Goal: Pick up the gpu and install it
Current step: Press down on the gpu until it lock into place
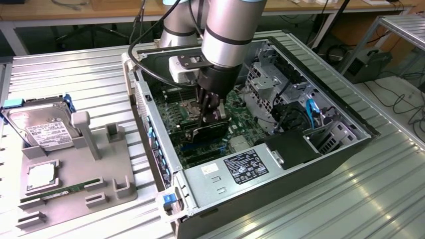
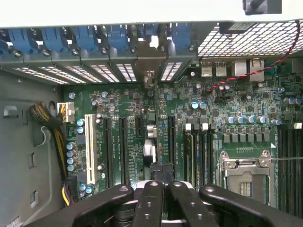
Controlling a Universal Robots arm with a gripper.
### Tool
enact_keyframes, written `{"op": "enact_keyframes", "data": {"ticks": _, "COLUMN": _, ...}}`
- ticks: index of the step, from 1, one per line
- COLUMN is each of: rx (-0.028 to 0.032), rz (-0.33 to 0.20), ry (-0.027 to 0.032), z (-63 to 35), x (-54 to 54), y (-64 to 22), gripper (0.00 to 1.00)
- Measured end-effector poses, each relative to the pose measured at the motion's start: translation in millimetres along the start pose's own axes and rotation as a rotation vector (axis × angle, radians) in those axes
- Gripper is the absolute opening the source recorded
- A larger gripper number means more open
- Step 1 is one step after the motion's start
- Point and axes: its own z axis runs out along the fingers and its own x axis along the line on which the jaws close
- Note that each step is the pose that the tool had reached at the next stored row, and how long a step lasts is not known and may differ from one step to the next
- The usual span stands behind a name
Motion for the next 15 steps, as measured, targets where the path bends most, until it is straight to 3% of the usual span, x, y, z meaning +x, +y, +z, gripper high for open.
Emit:
{"op": "enact_keyframes", "data": {"ticks": 5, "rx": 0.0, "rz": 0.0, "ry": 0.0, "z": 0.1, "x": 0.0, "y": 0.7, "gripper": 0.11}}
{"op": "enact_keyframes", "data": {"ticks": 15, "rx": 0.0001, "rz": 0.0, "ry": 0.0, "z": 4.4, "x": 0.7, "y": 19.0, "gripper": 0.11}}
